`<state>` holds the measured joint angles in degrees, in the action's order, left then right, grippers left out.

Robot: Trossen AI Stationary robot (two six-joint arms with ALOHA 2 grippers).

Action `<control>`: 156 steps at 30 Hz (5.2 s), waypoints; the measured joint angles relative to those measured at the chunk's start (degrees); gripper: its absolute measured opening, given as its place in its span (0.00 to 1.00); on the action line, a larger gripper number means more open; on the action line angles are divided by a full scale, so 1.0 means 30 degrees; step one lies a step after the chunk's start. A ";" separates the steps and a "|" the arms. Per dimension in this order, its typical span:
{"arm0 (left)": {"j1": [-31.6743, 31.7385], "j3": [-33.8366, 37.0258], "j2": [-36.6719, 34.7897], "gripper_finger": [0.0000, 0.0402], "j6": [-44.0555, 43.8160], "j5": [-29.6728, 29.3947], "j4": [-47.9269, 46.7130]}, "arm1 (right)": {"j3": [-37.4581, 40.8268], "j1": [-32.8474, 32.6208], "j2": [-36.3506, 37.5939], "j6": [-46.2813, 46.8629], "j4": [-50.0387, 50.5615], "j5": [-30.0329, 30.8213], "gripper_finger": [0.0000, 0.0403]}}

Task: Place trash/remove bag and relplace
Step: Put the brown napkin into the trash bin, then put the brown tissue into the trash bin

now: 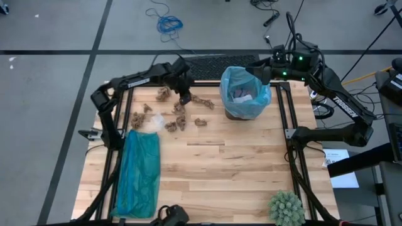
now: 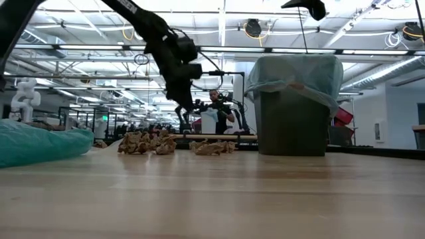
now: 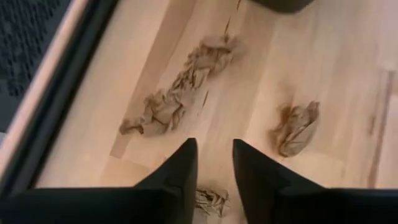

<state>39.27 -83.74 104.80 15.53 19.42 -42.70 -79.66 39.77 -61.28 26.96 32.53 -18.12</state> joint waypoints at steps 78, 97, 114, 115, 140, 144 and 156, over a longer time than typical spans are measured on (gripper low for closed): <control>-0.4603 -1.1949 0.4574 0.36 -0.8029 0.2329 1.0050 | 0.0007 0.0001 -0.0015 -0.2331 -0.4211 0.0572 0.57; -0.1431 -1.2127 0.1599 0.36 -0.4576 -0.3441 -0.5587 | 0.0007 0.0007 -0.0007 -0.2713 -0.4277 0.0564 0.57; -0.0888 -0.3184 0.2025 0.05 -0.2045 -0.0369 0.2113 | 0.0007 0.0000 0.0000 -0.2215 -0.4314 0.0490 0.57; -0.0912 -0.3184 0.2176 0.07 -0.2176 -0.0318 0.2142 | 0.0007 0.0001 0.0000 -0.2215 -0.4320 0.0492 0.57; -0.2552 -0.3264 0.6151 0.54 -0.3624 -0.3128 0.4112 | 0.0007 0.0006 -0.0007 -0.1712 -0.4320 0.0630 0.57; -0.2566 -0.3254 0.6345 0.52 -0.4080 -0.4610 0.4624 | 0.0007 0.0007 -0.0007 -0.1712 -0.4320 0.0630 0.57; -0.2414 -0.3262 0.6335 0.03 -0.3123 -0.3584 0.4359 | 0.0007 0.0004 -0.0007 -0.1712 -0.4320 0.0626 0.57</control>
<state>32.03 -93.53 123.81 6.16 8.67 -29.62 -79.64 39.78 -61.30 21.82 19.57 -16.24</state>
